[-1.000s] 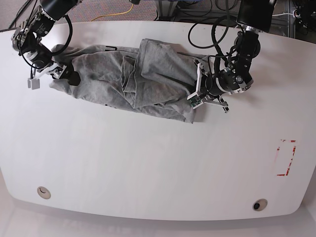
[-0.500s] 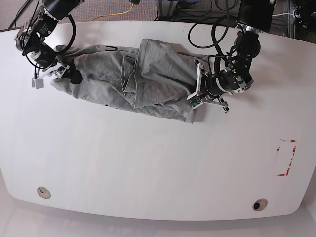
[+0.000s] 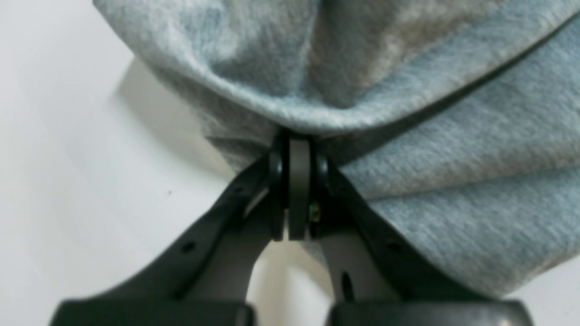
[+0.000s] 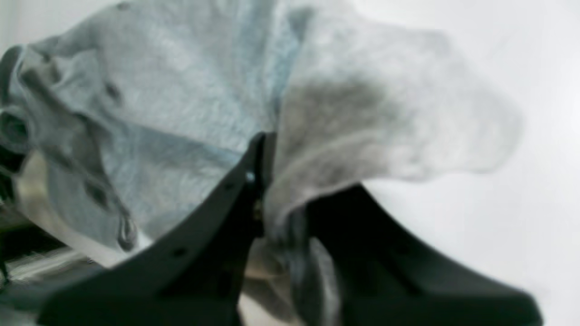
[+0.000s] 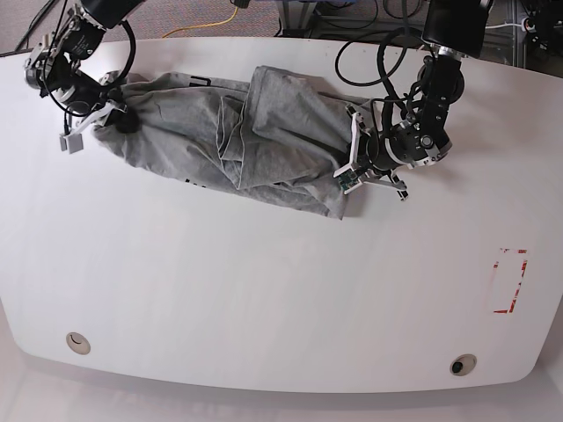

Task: Layout the t-shirt on the table in an organized manner, then fold the t-shirt properly
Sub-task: 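Grasp the lettering end of the strip with the right gripper, then fold the lettering end with the right gripper over toward the left gripper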

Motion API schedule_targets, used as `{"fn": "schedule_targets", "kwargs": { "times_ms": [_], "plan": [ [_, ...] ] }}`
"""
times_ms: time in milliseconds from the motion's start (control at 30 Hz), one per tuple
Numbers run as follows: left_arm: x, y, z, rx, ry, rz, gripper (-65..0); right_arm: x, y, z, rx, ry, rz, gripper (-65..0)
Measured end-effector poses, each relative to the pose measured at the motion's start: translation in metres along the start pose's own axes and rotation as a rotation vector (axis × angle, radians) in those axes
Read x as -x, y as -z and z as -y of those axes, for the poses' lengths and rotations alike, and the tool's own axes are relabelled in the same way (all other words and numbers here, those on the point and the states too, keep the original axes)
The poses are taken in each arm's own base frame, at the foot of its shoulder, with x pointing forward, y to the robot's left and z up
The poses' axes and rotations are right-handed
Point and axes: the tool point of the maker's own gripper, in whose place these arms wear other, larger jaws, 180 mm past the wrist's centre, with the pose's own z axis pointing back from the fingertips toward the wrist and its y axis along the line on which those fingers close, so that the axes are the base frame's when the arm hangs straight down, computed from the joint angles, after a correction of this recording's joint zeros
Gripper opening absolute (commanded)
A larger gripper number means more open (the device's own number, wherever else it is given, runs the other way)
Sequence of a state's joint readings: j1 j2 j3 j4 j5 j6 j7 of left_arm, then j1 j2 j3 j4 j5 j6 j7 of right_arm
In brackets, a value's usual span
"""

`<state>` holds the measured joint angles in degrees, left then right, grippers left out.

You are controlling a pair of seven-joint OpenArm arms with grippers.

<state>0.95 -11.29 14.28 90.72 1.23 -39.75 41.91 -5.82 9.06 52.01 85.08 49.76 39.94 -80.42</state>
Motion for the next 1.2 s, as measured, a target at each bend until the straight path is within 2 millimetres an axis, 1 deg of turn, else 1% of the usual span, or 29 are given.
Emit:
{"fn": "schedule_targets", "kwargs": {
  "times_ms": [133,200,300,400,500,567,633,767,900,1067,1200],
  "plan": [
    [0.0,0.0,0.0,0.001,-0.001,0.0,-65.0,-0.022,-0.014,-0.012,0.04,-0.1,0.042,-65.0],
    [0.0,0.0,0.001,0.001,-0.001,0.001,-65.0,-0.035,-0.02,-0.023,0.044,-0.148,0.084,-65.0],
    [-0.001,0.0,0.001,0.001,-0.001,0.001,-65.0,-0.049,-0.029,-0.039,0.058,-0.219,0.133,-65.0],
    [0.0,0.0,0.001,0.001,-0.001,0.001,-65.0,-0.057,-0.032,-0.058,0.055,-0.292,0.156,-65.0],
    [0.0,0.0,0.001,0.001,-0.001,0.0,-65.0,-0.057,-0.024,-0.08,0.025,-0.365,0.134,-65.0],
    [0.0,0.0,0.001,0.001,-0.001,0.0,-65.0,-0.057,-0.017,-0.1,-0.028,-0.408,0.129,-65.0],
    [-0.001,0.001,0.001,0.002,-0.002,0.001,-65.0,-0.057,-0.012,-0.124,-0.118,-0.434,0.142,-65.0],
    [-0.001,0.001,0.002,0.003,-0.003,0.002,-65.0,-0.049,-0.004,-0.163,-0.282,-0.461,0.142,-65.0],
    [0.001,0.002,0.002,0.005,-0.005,-0.002,-65.0,-0.042,0.002,-0.193,-0.402,-0.458,0.145,-65.0],
    [-0.002,0.003,0.003,0.009,-0.015,0.008,-65.0,-0.034,0.014,-0.225,-0.493,-0.479,0.126,-65.0],
    [-0.004,0.005,0.004,0.005,-0.019,0.006,-65.0,-0.029,0.019,-0.246,-0.551,-0.487,0.12,-65.0]
  ]
}}
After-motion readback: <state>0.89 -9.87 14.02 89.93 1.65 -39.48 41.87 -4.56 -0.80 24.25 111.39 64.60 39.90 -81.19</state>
